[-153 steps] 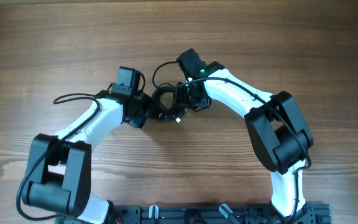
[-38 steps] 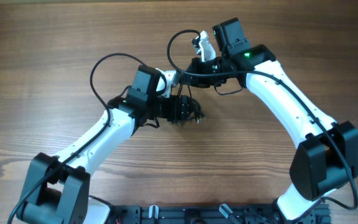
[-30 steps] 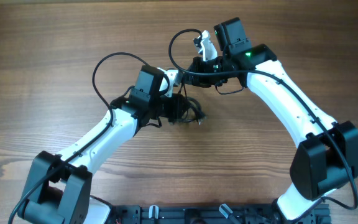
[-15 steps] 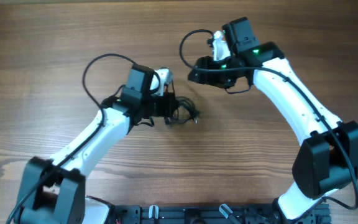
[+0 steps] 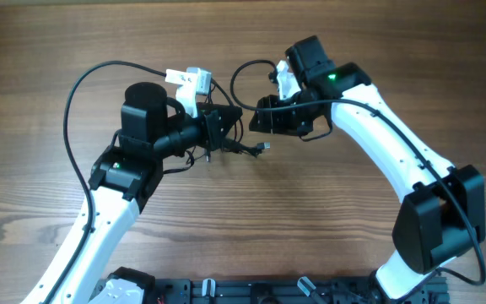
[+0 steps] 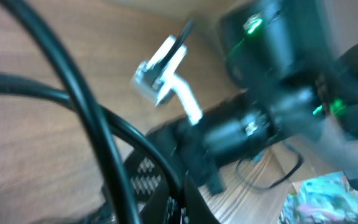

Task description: Untangle cables

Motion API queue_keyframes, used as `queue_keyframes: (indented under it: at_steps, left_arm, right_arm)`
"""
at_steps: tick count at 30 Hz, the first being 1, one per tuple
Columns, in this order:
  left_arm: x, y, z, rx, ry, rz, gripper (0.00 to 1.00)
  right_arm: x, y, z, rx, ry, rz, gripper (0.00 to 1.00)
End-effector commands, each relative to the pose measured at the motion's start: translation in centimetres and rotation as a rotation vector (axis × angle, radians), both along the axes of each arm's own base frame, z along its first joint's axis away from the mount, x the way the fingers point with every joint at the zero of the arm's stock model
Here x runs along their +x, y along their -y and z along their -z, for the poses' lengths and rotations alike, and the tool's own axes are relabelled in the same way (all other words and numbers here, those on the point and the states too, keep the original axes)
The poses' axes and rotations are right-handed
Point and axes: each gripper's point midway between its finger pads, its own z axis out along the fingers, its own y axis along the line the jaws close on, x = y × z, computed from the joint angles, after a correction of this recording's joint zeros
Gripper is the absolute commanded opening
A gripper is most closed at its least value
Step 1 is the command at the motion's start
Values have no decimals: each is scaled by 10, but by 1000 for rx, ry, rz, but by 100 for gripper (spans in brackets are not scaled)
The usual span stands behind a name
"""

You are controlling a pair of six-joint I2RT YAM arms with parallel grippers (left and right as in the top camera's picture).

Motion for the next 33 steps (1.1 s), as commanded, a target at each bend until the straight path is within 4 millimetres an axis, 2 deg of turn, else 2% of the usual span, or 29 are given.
queue_keyframes:
  at_steps: [1, 6, 8, 12, 16, 21, 24, 27, 30, 33]
  left_arm:
    - [-3, 0, -30, -54, 84, 6, 6]
    - [4, -9, -32, -66, 81, -28, 7]
    - [4, -11, -31, -63, 74, -33, 7]
    - [7, -18, -17, -26, 28, -86, 5]
    - [9, -24, -7, 3, -6, -124, 4]
    - [15, -29, -7, 14, 2, -169, 4]
    - [30, -49, -3, -6, -60, -340, 4]
    - [40, -64, -6, -121, -159, -469, 4]
    - [41, -60, -15, -188, -172, -469, 4]
    - [41, -59, -16, -227, -208, -480, 4]
  right_arm:
    - [-22, -1, 13, -31, -27, -41, 64]
    - [-40, 0, 26, -20, -97, -56, 64]
    - [-48, -9, 22, 44, -124, -92, 64]
    - [-51, -24, 9, 149, -156, -95, 66]
    - [-48, -42, -9, 278, -223, -39, 69]
    - [-38, -49, -15, 313, -261, 54, 69]
    - [-36, -50, -15, 318, -241, 38, 68]
    - [-36, -50, -15, 316, -270, 70, 68]
    - [-32, -52, -17, 321, -338, 167, 69]
    - [-29, -54, -19, 325, -419, 274, 70]
